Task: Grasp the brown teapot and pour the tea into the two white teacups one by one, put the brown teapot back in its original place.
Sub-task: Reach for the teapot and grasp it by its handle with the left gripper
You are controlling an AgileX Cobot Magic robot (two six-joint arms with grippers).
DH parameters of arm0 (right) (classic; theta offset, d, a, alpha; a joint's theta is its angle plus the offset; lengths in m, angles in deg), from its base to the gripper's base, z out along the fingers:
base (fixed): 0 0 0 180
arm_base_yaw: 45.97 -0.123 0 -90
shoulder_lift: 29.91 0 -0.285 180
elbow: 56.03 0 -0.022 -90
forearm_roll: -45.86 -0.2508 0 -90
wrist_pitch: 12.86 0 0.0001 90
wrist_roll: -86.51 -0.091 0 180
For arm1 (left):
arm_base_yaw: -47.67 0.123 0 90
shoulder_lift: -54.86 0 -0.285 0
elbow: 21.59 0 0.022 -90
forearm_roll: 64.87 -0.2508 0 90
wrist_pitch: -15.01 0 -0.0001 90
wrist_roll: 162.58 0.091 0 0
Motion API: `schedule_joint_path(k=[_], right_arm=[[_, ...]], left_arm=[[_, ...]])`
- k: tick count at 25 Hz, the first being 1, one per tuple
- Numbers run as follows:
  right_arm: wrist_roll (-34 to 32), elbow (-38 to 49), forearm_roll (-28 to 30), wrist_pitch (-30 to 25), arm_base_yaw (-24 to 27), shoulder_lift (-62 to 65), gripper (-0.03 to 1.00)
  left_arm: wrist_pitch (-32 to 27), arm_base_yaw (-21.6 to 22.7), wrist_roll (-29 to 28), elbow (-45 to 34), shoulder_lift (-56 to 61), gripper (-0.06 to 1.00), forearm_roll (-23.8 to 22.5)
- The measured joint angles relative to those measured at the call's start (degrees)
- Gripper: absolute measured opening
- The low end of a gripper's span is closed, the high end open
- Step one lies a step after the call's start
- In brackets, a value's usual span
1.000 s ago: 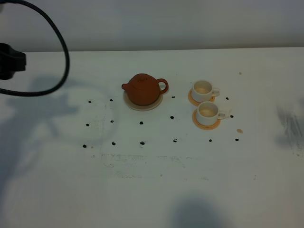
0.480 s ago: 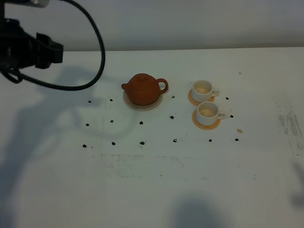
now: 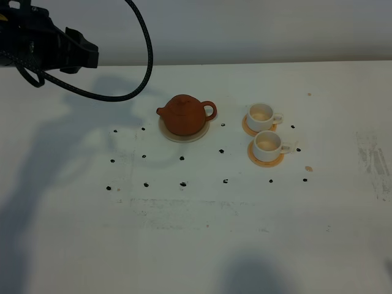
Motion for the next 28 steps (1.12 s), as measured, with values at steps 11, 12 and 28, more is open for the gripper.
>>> schedule_joint_path(k=[11,12,28], right_arm=[[-0.87,2.00,1.95,-2.27,0.00,4.67,0.49],[-0.87,2.35,1.95,-2.21,0.00,4.79,0.49],[-6.30,2.74,6.34,-2.11,0.55,7.88,0.49]], left_arm=[[-0.19,0.00,1.32,0.72,-0.28,0.42,0.00],[-0.24,0.00,1.32,0.72,-0.28,0.42,0.00],[1.69,-2.07,2.27,0.76,-0.70,0.42,0.00]])
